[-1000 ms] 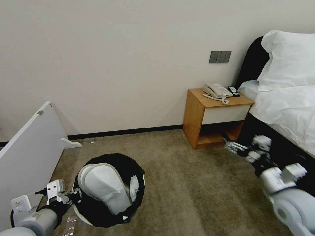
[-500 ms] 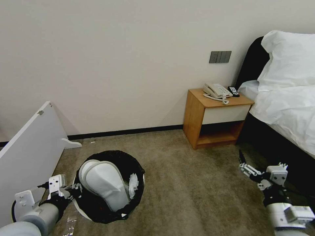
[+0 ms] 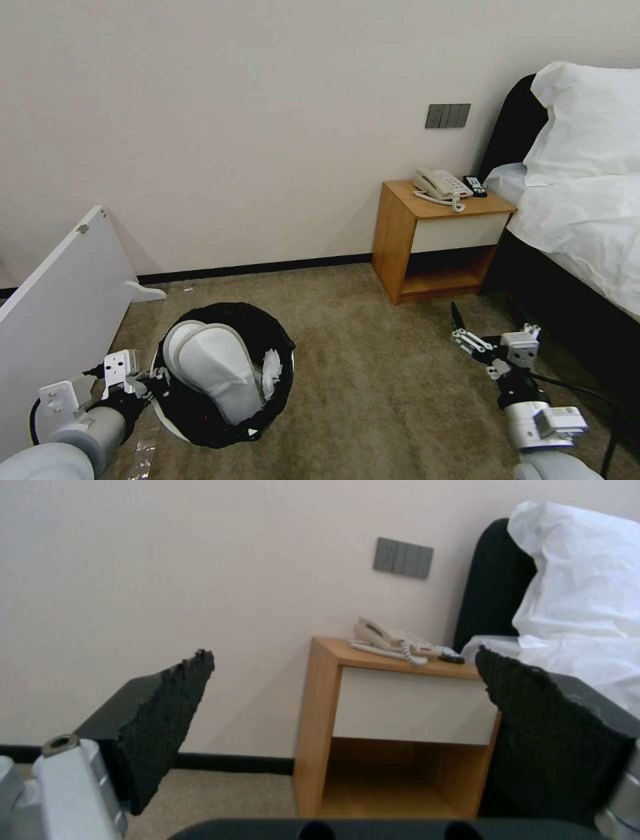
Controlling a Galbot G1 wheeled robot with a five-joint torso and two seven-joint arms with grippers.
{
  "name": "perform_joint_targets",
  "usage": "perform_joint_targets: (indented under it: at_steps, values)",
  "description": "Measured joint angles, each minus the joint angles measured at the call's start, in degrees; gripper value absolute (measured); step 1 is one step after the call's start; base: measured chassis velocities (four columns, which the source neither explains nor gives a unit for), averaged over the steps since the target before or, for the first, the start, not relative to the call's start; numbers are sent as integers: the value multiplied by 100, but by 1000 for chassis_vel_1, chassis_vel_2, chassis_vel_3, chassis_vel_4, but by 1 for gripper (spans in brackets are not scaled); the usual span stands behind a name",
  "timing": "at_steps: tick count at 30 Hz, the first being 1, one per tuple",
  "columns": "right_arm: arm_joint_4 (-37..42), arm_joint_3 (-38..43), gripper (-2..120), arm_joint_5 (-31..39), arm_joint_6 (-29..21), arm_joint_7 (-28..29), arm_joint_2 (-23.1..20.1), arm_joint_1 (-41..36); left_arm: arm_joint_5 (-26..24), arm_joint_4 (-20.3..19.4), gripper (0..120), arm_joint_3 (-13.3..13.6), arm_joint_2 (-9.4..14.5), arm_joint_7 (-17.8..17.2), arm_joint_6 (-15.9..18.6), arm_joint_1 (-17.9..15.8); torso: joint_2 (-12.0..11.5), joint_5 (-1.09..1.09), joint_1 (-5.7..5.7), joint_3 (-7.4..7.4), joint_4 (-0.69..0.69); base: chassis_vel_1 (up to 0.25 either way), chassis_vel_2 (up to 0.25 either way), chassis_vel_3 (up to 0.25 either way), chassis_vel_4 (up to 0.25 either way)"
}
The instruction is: Pick up the trash bin, then pick up the garbage from the floor and place it into the trash bin.
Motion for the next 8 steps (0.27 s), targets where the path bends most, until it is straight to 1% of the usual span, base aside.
perform_joint_targets:
  at_steps: [3,4,6,7,8]
  values:
    - [-30,-84,100,19,-136,77,4,65,228,4,1,-8,-19,92,0,-14,0,0,0,0,2,0,0,0,0]
    - [-30,-84,100,19,-136,77,4,65,228,4,1,-8,-19,92,0,-14,0,0,0,0,2,0,0,0,0]
    - [-69,-138,100,71,-278,137,-22,113,433,33,1,-4,-28,197,0,-35,0,0,0,0,1,0,0,0,0]
    - [-69,-138,100,71,-278,137,-22,113,433,33,1,-4,-28,197,0,-35,0,0,0,0,1,0,0,0,0]
    - [-119,-165,100,104,-336,174,-48,142,567,69,1,8,-31,265,-10,-45,0,0,0,0,0,0,0,0,0]
